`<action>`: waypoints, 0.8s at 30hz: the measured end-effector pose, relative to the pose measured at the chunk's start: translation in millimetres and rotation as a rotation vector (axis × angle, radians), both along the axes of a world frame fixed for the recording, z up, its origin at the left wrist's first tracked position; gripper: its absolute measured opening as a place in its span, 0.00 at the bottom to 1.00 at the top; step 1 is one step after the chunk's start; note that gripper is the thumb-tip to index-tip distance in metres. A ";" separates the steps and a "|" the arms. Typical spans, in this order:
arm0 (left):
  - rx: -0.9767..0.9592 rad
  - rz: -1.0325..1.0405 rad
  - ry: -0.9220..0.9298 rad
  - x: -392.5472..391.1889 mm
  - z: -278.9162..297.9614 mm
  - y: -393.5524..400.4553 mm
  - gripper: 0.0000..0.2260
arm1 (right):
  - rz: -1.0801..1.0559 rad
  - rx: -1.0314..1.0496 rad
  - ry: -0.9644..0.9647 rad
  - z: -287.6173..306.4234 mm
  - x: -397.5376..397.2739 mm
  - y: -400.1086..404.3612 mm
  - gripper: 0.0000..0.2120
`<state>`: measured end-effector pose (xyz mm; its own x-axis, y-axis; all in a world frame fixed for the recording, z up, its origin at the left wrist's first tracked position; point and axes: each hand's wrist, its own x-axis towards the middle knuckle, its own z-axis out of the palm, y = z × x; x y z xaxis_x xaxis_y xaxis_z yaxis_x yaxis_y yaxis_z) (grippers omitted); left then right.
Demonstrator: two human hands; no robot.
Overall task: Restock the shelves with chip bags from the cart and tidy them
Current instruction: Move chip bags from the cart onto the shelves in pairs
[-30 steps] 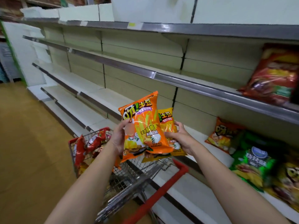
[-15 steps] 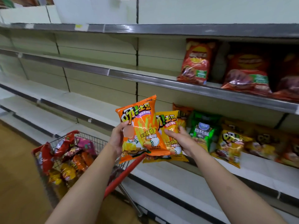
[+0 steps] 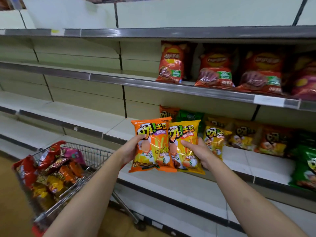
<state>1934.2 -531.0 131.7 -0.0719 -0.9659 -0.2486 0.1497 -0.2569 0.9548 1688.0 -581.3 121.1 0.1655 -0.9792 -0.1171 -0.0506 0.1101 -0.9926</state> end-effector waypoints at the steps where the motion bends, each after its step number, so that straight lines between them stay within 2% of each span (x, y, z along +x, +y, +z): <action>1: 0.022 -0.023 -0.038 -7.6 -1.4 0.5 0.17 | -0.007 0.010 0.007 -4.2 -6.8 2.8 0.23; 5: 0.042 -0.106 -0.094 -30.6 -11.6 1.1 0.18 | -0.049 0.038 0.012 -18.1 -30.8 12.8 0.28; 8: 0.004 -0.138 -0.106 -43.7 -13.2 0.5 0.17 | -0.068 0.053 -0.004 -20.8 -47.0 18.5 0.24; 10: -0.011 -0.138 -0.147 -51.1 -12.2 -2.2 0.22 | -0.076 0.060 -0.024 -21.0 -57.9 21.0 0.19; 13: -0.025 -0.123 -0.189 -58.7 -11.8 -11.7 0.26 | -0.127 0.059 -0.029 -20.1 -75.5 23.5 0.27; 17: -0.014 -0.074 -0.259 -65.7 -9.7 -26.8 0.40 | -0.171 0.054 -0.069 -15.6 -101.3 27.0 0.24; 20: 0.020 -0.064 -0.279 -74.6 -10.6 -42.7 0.52 | -0.219 0.072 -0.084 -19.1 -119.7 26.8 0.27; 24: 0.049 -0.076 -0.254 -88.0 -18.9 -58.1 0.51 | -0.258 0.089 -0.073 -23.1 -128.5 20.9 0.31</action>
